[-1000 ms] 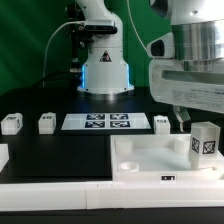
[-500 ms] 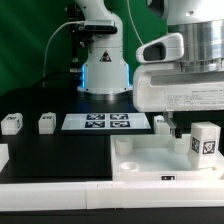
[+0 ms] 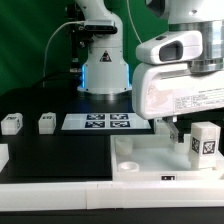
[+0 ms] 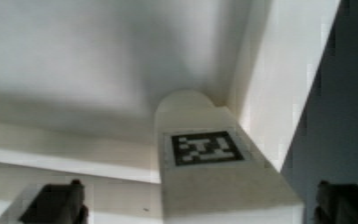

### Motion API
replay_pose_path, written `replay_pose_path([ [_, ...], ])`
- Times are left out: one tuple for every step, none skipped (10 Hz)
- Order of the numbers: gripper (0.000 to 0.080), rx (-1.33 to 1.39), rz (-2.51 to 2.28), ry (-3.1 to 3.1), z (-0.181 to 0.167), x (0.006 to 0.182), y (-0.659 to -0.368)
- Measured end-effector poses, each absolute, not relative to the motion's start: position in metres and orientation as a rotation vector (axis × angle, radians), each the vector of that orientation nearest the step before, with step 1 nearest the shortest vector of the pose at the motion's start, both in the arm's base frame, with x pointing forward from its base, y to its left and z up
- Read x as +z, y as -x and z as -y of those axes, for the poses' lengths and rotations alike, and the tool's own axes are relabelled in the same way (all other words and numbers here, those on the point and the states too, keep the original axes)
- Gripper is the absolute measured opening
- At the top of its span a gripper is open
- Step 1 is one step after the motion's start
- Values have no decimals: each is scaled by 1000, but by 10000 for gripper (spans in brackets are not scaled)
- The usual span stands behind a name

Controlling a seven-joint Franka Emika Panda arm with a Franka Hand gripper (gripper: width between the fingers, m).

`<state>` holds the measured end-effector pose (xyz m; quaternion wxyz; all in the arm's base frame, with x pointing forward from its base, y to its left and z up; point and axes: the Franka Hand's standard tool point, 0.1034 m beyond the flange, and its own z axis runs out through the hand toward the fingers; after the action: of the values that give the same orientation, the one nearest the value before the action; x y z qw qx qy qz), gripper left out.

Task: Assemble one leg

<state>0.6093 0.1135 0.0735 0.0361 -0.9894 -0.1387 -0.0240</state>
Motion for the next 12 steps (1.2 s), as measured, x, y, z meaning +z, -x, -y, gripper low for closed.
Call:
replay_pose_path([
  [649,-76,494,3031,-112,73,-610],
  [539,-75,474,3034,-112,73,-610],
  [403,-75,474,3034,-112,73,-610],
  [403,-75,474,3034,-112,73,-610],
  [292,-75,473,3034,-112,73,-610],
  [292,-75,473,3034,-112,73,-610],
  [292,-75,470,3035,-112,73,-610],
  [292,-73,405,3043,-112,73,-610],
  [292,-73,407,3043,-112,73,-610],
  [292,-67,248,3054,-112,73,-610],
  [292,-63,84,3060,-114,73,-609],
  [294,-71,-154,3052,-117,72,-608],
])
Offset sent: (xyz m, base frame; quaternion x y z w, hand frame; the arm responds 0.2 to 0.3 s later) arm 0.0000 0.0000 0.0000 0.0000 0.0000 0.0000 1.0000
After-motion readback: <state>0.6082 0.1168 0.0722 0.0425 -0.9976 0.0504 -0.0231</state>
